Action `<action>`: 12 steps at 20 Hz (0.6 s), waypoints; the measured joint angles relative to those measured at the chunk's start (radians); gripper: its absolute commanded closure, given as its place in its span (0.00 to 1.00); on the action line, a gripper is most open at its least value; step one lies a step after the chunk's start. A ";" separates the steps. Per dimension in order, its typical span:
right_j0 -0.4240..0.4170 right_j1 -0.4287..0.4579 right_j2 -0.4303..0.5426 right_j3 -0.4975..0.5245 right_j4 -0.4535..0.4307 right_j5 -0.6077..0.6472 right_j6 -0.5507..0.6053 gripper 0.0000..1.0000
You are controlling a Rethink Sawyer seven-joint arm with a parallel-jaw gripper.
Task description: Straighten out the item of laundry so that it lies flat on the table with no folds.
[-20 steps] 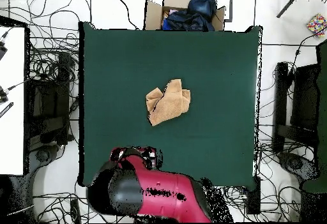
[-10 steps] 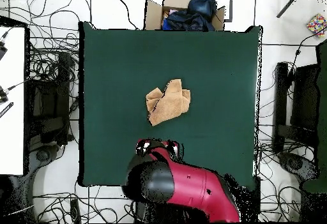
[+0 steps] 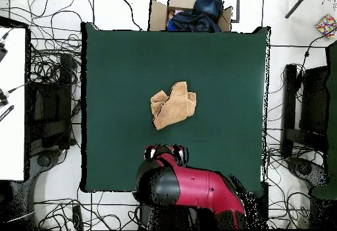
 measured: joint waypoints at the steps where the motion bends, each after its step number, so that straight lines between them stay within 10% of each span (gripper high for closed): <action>1: 0.000 0.007 0.001 0.000 -0.006 0.000 0.000 0.00; 12: 0.001 0.109 0.002 -0.007 -0.088 0.000 0.000 0.00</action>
